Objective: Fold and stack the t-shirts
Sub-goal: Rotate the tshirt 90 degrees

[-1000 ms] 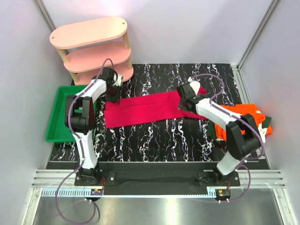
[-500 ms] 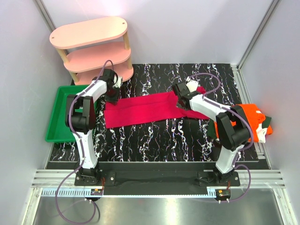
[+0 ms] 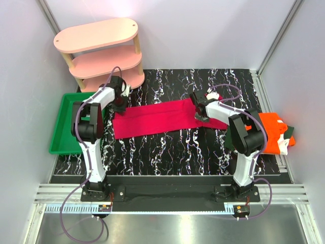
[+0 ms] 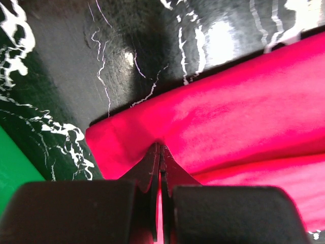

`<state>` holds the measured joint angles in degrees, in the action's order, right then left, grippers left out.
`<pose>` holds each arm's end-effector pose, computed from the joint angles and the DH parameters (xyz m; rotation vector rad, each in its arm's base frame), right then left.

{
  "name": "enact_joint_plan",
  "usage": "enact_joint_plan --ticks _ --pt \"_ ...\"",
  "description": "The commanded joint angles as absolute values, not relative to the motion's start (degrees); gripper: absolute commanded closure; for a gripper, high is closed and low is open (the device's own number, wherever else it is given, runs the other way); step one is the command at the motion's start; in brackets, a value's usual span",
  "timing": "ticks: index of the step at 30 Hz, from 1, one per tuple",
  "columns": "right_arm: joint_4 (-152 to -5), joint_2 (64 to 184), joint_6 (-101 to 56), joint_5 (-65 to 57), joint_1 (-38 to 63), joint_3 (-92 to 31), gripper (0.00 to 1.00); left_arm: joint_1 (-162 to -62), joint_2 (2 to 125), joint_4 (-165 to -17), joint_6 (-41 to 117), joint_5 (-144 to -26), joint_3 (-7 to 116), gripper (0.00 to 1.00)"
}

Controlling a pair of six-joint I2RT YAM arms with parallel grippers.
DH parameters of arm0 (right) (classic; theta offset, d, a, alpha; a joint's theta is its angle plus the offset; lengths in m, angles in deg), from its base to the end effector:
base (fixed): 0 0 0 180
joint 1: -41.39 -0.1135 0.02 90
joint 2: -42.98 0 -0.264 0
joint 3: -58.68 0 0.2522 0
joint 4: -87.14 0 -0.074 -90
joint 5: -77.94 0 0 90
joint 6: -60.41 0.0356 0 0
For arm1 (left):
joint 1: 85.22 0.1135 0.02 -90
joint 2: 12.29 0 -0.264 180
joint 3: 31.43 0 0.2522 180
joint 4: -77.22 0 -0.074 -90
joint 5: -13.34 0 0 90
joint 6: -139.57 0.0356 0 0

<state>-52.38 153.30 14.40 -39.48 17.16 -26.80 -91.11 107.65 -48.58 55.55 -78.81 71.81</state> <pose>0.3575 0.1429 0.1592 0.5642 2.4567 -0.1996 0.4268 -0.0454 0.1663 0.2991 2.7918 -0.0523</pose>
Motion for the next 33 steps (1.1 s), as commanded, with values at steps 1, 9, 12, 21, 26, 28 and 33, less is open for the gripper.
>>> enact_joint_plan --ticks 1,9,12,21,26,28,33 --pt "-50.45 153.19 15.85 -40.19 18.00 -26.10 1.00 -90.85 109.87 -47.89 56.61 -77.27 74.18 1.00" --pt "-48.08 155.91 15.86 -37.81 20.11 -27.84 1.00 -91.02 111.02 -44.20 57.83 -76.84 73.40 1.00" --pt "-47.29 156.97 14.72 -36.84 21.16 -30.21 1.00 -91.37 109.35 -43.76 59.15 -75.01 70.23 1.00" --pt "-40.79 166.10 9.71 -32.27 24.60 -46.80 1.00 -95.41 100.48 -40.34 67.41 -73.84 57.66 1.00" --pt "-37.01 170.68 8.12 -30.78 24.95 -56.05 1.00 -98.14 95.64 -34.89 71.45 -76.31 55.99 1.00" --pt "-35.16 173.40 7.94 -29.90 24.86 -61.23 1.00 -99.72 93.62 -32.78 72.68 -78.50 55.73 1.00" --pt "-30.42 179.82 7.24 -26.74 24.86 -73.10 1.00 -104.72 90.55 -28.03 74.36 -81.05 55.46 1.00"
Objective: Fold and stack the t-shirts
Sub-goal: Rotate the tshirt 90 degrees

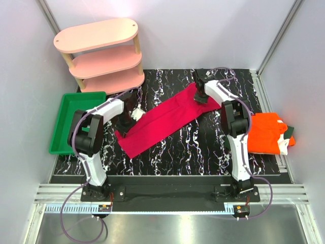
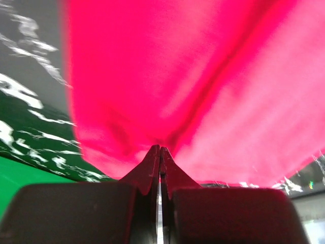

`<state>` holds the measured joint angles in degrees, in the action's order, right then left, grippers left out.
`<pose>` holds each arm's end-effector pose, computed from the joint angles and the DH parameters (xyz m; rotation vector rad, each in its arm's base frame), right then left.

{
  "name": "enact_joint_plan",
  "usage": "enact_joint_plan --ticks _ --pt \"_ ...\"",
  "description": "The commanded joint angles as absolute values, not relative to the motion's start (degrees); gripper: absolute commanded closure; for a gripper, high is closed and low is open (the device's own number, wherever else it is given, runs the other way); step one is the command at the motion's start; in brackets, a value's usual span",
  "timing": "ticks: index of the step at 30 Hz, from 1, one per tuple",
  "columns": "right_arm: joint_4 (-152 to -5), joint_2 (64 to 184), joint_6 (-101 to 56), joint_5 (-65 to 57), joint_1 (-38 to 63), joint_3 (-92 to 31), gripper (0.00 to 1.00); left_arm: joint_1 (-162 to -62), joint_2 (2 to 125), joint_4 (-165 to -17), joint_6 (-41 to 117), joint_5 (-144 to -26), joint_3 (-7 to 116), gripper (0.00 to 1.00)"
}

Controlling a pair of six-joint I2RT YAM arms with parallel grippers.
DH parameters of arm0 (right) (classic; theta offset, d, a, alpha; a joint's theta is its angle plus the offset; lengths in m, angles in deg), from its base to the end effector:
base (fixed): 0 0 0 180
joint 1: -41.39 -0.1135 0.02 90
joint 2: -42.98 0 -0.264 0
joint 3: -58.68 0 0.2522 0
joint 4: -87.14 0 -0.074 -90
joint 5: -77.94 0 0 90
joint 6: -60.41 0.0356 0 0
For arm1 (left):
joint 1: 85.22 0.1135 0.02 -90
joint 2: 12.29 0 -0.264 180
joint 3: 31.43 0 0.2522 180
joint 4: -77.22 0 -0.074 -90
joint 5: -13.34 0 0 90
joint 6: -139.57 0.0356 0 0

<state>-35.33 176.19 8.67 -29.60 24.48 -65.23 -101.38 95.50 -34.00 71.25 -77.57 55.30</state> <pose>0.4740 0.1329 0.1659 0.5717 2.5815 -0.1105 0.3229 -0.0941 0.1647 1.0175 2.9684 -0.0247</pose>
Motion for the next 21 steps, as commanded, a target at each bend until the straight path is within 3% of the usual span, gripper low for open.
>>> enact_joint_plan --ticks 1,13,20,21 --pt "-29.89 180.52 7.15 -25.86 24.86 -74.42 1.00 -105.34 90.37 -27.42 74.71 -81.49 55.20 1.00" --pt "-19.86 190.02 6.27 -26.11 25.21 -92.01 1.00 -113.35 88.35 -23.71 74.54 -84.48 55.72 1.00" --pt "-37.31 174.59 4.43 -25.06 24.95 -72.54 0.99 -107.29 84.48 -30.30 70.85 -85.71 57.92 1.00" --pt "-38.92 172.90 4.34 -25.50 24.95 -70.93 0.91 -106.59 84.30 -30.92 69.71 -85.89 58.27 1.00"
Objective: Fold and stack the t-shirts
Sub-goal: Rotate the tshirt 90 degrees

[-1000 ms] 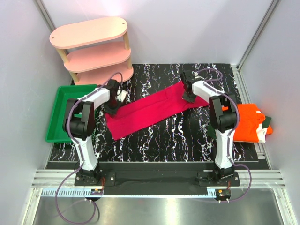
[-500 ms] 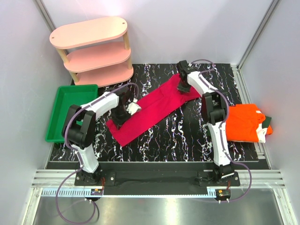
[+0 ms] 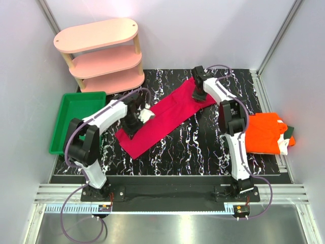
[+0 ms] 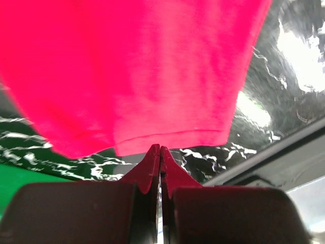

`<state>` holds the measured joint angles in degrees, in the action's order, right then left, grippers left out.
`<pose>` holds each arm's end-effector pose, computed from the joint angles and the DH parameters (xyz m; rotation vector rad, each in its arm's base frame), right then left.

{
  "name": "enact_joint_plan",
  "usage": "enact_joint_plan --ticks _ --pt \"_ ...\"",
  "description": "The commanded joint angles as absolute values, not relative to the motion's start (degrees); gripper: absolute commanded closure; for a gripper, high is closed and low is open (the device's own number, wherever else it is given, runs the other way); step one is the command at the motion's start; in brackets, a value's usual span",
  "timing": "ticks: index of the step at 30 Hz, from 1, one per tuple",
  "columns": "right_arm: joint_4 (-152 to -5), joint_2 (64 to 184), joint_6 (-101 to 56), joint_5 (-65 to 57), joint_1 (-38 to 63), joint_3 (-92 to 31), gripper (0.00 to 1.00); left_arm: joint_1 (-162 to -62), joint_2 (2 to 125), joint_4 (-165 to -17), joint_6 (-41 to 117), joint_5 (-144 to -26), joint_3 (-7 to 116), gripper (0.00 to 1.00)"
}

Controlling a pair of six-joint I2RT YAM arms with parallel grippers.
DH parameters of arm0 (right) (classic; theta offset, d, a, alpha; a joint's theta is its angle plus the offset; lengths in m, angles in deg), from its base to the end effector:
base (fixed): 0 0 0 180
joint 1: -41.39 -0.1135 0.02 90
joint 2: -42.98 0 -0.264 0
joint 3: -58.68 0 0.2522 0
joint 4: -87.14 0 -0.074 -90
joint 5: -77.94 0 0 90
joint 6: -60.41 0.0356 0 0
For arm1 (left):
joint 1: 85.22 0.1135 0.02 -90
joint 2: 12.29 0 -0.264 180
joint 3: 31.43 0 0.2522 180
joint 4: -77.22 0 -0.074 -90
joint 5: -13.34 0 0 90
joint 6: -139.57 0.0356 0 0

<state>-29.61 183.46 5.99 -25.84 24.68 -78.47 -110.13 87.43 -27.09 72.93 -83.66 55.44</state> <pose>0.4991 0.1410 0.1672 0.5038 2.6237 -0.0458 0.2823 -0.1359 0.2083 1.2747 2.8389 -0.1909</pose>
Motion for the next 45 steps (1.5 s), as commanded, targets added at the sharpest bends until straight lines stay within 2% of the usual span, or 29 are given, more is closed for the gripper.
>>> enact_joint_plan --ticks 1,2,3,5,7,11,14,16,23,28,31,38,45 --pt "-40.07 171.49 4.34 -26.20 24.95 -69.61 0.82 -105.88 84.30 -32.14 69.27 -86.58 58.71 0.98" --pt "-41.56 169.04 4.08 -26.21 24.95 -67.95 0.73 -104.83 84.13 -33.03 68.83 -86.59 58.80 0.96" --pt "-42.01 167.97 3.90 -26.29 24.86 -67.15 0.68 -104.30 84.12 -33.99 67.78 -86.59 58.80 0.94" --pt "-42.45 165.17 3.99 -26.47 24.69 -65.13 0.64 -102.90 84.82 -36.72 66.89 -86.59 58.71 0.92" --pt "-42.80 162.70 4.42 -26.38 24.42 -62.33 0.65 -101.93 87.36 -38.65 65.66 -86.68 58.97 0.93" --pt "-44.03 160.32 5.65 -26.56 24.07 -56.87 0.74 -100.17 92.73 -40.33 64.26 -87.65 59.68 1.00" --pt "-44.91 160.05 5.75 -27.26 23.81 -53.87 0.81 -99.64 95.46 -42.87 64.16 -87.12 58.98 1.00" --pt "-45.09 160.49 5.39 -27.61 23.81 -53.17 0.82 -99.29 97.29 -44.37 64.34 -86.15 59.15 1.00" --pt "-44.83 163.74 4.69 -27.44 23.81 -54.04 0.80 -98.76 100.91 -44.99 64.60 -84.39 59.86 1.00" --pt "-43.33 166.90 4.34 -26.39 23.81 -55.54 0.71 -98.67 100.82 -44.99 66.09 -83.17 57.49 0.99" --pt "-42.10 168.83 4.16 -26.12 23.89 -56.68 0.70 -98.67 100.30 -45.17 66.54 -82.90 56.43 0.99" --pt "-37.89 174.28 4.34 -25.59 24.42 -62.74 0.76 -98.76 100.56 -42.80 67.41 -82.37 55.55 1.00" --pt "-29.89 183.76 3.02 -25.86 25.04 -78.09 0.78 -101.21 97.84 -39.37 69.96 -81.93 50.54 1.00"
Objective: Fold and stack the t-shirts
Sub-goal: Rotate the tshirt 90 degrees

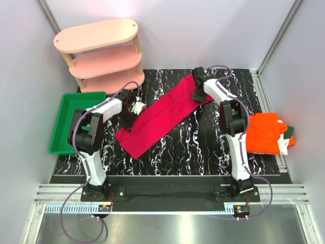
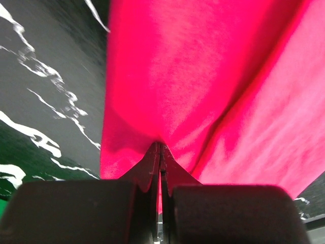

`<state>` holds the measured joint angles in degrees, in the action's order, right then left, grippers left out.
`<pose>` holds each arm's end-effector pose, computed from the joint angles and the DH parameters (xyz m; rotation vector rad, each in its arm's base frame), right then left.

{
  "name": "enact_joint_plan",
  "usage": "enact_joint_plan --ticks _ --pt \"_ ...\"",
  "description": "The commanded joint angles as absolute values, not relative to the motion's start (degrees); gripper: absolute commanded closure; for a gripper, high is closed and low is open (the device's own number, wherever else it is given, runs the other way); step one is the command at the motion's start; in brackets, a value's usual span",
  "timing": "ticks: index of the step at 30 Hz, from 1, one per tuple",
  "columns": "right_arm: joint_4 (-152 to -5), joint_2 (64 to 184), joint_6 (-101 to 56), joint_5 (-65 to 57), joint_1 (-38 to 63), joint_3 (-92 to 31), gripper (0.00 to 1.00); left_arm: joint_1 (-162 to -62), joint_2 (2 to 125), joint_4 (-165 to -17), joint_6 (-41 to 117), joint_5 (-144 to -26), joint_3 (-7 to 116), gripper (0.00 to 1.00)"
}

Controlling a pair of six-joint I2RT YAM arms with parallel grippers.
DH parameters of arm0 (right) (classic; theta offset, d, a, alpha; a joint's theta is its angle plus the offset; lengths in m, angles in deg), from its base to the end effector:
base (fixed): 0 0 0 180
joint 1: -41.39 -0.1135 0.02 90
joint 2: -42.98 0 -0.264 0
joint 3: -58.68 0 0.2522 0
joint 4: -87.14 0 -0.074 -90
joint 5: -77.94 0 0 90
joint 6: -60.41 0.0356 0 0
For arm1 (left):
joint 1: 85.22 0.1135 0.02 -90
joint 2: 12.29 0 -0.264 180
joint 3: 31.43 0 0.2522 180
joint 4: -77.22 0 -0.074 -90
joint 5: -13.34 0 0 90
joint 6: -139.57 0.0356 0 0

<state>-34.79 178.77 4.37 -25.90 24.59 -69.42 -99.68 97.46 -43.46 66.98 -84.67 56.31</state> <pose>0.4847 0.1374 0.1648 0.4651 2.6179 -0.0468 0.3469 -0.0946 0.1594 0.8334 2.8613 -0.2028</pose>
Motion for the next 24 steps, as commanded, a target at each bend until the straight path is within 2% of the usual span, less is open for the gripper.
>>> enact_joint_plan --ticks 1,8,19,24 --pt "-28.23 184.82 2.76 -25.86 25.12 -79.87 0.78 -102.70 97.31 -39.10 70.49 -81.67 49.84 1.00" --pt "-18.90 194.49 2.14 -23.40 25.74 -98.49 0.77 -109.74 94.94 -35.50 71.20 -82.63 46.94 1.00" --pt "-18.11 198.37 3.46 -16.90 26.80 -105.72 0.75 -124.93 96.60 -31.19 68.21 -89.22 49.56 1.00" --pt "-17.67 200.21 3.72 -12.32 26.71 -107.04 0.77 -131.26 97.92 -30.23 66.71 -91.16 52.38 1.00"
